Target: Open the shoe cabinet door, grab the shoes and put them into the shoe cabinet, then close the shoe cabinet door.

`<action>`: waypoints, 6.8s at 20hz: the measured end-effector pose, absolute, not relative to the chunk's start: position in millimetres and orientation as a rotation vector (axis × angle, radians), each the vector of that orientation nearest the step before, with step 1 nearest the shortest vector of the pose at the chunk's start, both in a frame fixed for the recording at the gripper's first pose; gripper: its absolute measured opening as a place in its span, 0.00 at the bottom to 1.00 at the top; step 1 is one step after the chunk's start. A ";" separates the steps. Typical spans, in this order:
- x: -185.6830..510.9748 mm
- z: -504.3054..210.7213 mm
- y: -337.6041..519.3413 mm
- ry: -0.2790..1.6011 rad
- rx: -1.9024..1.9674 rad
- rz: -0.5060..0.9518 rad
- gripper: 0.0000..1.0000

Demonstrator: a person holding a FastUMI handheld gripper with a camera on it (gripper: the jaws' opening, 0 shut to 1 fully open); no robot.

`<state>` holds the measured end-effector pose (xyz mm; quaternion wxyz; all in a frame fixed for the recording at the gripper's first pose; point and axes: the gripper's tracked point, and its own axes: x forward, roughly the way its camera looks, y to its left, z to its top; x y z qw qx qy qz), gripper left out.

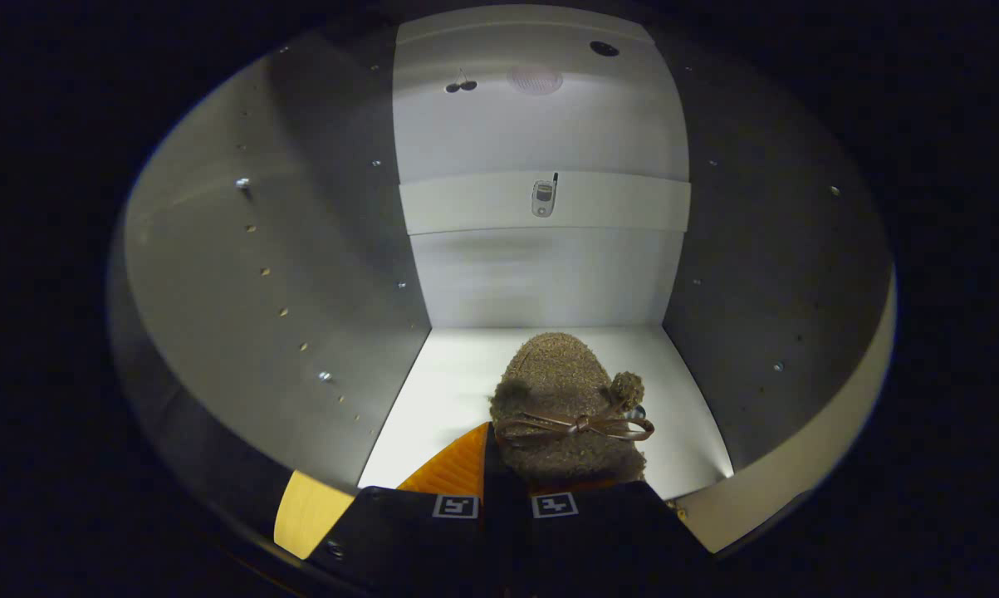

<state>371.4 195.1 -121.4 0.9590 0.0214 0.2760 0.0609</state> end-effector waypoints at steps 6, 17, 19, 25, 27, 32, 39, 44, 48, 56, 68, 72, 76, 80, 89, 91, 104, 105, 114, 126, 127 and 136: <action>433.8 -134.9 206.4 0.546 -0.043 0.084 0.09; 443.1 -182.3 190.7 0.662 -0.094 -0.008 0.14; 440.5 -181.6 193.5 0.658 -0.090 -0.006 0.16; 408.9 -176.3 203.2 0.680 -0.025 0.019 0.60; 395.6 -165.2 207.5 0.657 -0.021 0.051 0.69; 354.4 -127.5 216.0 0.551 0.019 0.120 0.98; 273.6 -55.3 203.3 0.331 -0.009 0.137 0.99; 184.1 21.7 176.3 0.138 0.007 0.119 0.98; 105.1 52.2 159.4 0.063 0.056 0.136 0.98; -9.6 79.9 105.0 -0.042 0.023 0.136 0.98; -100.7 112.0 -56.7 -0.065 0.064 -0.034 0.97; -91.7 93.6 -126.2 -0.016 0.072 -0.152 0.97; -55.1 55.0 -177.2 0.068 0.072 -0.226 0.96; -33.8 34.2 -185.4 0.106 0.094 -0.205 0.98; -49.6 35.6 -162.1 0.121 0.079 -0.204 0.98; -57.5 35.2 -140.4 0.121 0.066 -0.178 0.98; -34.9 28.8 1.0 0.114 0.093 -0.046 0.98; -31.3 28.0 10.1 0.119 0.094 -0.029 0.98; -25.7 25.6 67.8 0.138 0.123 0.109 0.98; -24.9 23.2 51.4 0.136 0.130 0.098 0.98; -25.2 23.6 50.9 0.135 0.128 0.097 0.98; -28.5 26.6 53.8 0.119 0.113 0.105 0.98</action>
